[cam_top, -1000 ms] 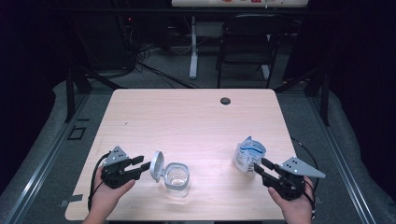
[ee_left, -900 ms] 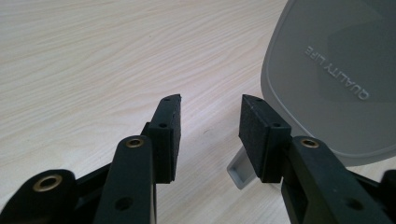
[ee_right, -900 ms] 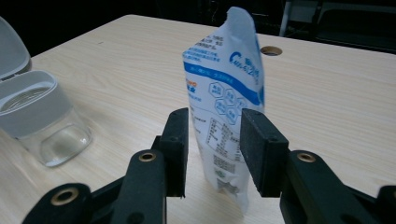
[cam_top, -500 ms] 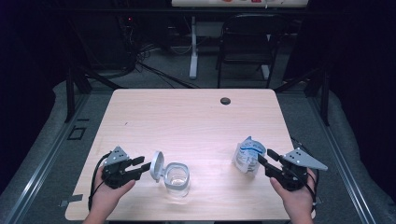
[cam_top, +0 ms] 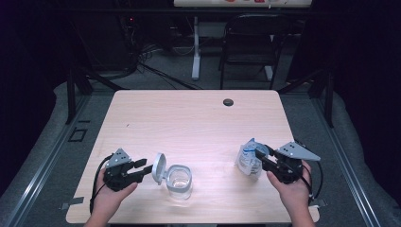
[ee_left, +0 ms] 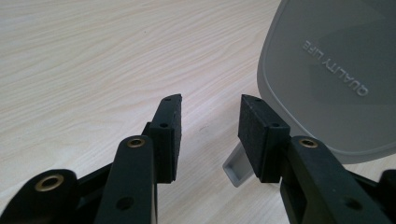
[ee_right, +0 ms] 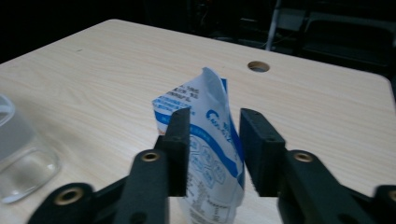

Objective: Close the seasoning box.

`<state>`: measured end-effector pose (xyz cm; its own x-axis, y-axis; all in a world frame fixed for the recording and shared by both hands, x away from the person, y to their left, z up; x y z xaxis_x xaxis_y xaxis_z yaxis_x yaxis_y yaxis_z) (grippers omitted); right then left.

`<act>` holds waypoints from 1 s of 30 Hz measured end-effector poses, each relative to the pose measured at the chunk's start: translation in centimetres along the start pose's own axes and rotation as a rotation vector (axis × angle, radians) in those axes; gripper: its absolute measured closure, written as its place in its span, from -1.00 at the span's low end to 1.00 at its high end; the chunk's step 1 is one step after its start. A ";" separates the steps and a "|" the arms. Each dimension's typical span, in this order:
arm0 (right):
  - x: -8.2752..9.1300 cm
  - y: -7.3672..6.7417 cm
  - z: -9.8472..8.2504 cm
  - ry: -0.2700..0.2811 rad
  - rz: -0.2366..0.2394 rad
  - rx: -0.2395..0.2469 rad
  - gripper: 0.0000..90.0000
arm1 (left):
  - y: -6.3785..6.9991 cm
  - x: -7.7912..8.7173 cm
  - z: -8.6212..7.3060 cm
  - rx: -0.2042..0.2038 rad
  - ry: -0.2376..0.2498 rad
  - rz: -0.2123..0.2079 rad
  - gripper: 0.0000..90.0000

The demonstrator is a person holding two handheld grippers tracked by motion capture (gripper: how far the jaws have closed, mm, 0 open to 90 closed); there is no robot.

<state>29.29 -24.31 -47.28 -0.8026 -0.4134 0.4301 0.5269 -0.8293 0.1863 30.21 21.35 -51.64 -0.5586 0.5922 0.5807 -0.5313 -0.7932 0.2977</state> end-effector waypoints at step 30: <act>-0.2 -2.8 1.9 -0.019 0.128 0.090 1.00 | -0.4 0.0 0.0 0.015 -0.009 0.009 0.40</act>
<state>28.52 -21.16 -46.18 -0.7223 -0.5056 0.4718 0.6482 -0.7328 0.2070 30.40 21.63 -51.80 -0.5574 0.5839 0.5902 -0.5169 -0.8004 0.3037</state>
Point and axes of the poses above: each handheld gripper's, and its own axes: x roughly backward along the jaws, z roughly out of its top, y roughly to its right, the point moved 2 cm from there along -x, roughly forward along the jaws, and after that the axes turned 13 degrees about x, right-handed, at the moved point
